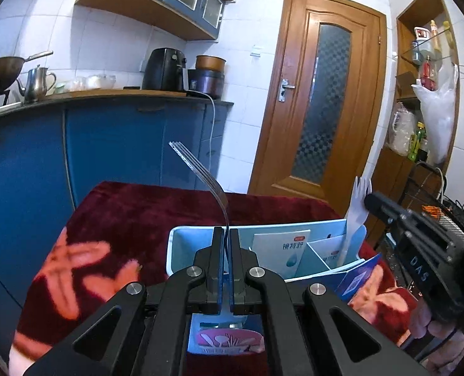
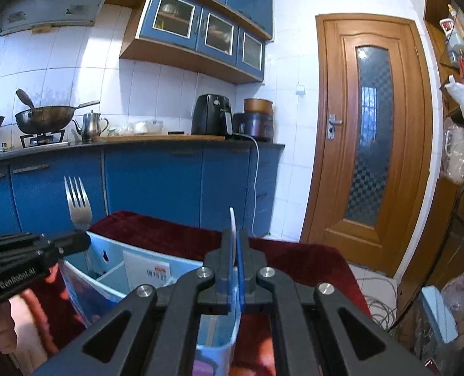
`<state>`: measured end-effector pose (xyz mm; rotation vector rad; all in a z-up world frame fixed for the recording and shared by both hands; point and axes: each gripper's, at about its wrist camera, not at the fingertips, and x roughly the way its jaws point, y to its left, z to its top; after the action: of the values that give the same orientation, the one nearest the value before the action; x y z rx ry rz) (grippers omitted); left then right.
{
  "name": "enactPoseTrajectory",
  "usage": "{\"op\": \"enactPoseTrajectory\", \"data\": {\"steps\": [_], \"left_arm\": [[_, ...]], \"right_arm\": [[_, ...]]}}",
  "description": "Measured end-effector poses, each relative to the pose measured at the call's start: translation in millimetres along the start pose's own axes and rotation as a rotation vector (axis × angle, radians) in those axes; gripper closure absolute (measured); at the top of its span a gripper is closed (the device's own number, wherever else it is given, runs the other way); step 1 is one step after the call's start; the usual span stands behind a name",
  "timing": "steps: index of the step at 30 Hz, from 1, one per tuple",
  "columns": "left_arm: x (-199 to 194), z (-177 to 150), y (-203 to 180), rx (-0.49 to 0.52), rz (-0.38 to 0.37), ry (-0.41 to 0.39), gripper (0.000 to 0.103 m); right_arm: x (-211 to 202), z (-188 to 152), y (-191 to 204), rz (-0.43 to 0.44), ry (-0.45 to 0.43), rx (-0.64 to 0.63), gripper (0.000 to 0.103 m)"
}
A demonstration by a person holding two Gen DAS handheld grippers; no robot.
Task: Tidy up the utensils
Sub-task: 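Open the left tool to drop the fork into the caddy while the right tool drops its fork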
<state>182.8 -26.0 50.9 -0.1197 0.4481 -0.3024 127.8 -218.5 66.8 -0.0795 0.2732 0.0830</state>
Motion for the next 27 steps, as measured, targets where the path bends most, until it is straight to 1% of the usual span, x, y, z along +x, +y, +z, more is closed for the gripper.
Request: {"op": "enactPoseTrajectory", "data": {"steps": [2,4,6,10,14,15,17,19,21,24,27], "left_arm": [[-3.1,1.3,2.3,-0.011,-0.013,0.004,0.101],[-6.2,-1.3,1.3,-0.012,-0.009,0.003,0.101],[-9.3,-4.3,-0.7,-0.008,-0.012,0.0,0.101],[-11.9,-6.7,-4.0,0.005,-0.001,-0.012,0.101],[-11.7,-3.3,-6.0,0.012,0.01,0.003,0.101],[-12.3,-2.1,-8.2,0.022,0.014,0.009,0.099],[-14.2,0.2,-9.9,0.033,0.022,0.017,0.091],[-17.9,2.1,-9.6,0.03,0.025,0.022,0.076],[-24.0,3.8,-8.2,0.019,0.02,0.021,0.069],[-34.8,6.4,-5.7,0.014,0.015,0.029,0.069],[-47.6,8.0,-4.6,0.016,0.017,0.04,0.068]], "right_arm": [[-1.5,-4.4,-1.2,0.011,0.016,0.008,0.099],[-2.3,-9.4,-0.8,0.015,0.035,0.011,0.098],[-3.7,-12.1,0.3,0.009,0.032,0.004,0.097],[-3.2,-13.3,0.0,0.013,0.039,0.011,0.097],[-3.3,-9.9,-1.4,0.036,0.058,0.023,0.097],[-3.2,-8.8,-2.2,0.048,0.067,0.033,0.097],[-5.7,-8.0,-3.0,0.062,0.075,0.048,0.095],[-11.5,-5.6,-3.0,0.073,0.069,0.054,0.09],[-18.0,-2.7,-2.3,0.079,0.059,0.056,0.089],[-30.1,3.3,-0.6,0.089,0.047,0.062,0.088],[-44.1,8.5,2.1,0.096,0.053,0.073,0.088]]}}
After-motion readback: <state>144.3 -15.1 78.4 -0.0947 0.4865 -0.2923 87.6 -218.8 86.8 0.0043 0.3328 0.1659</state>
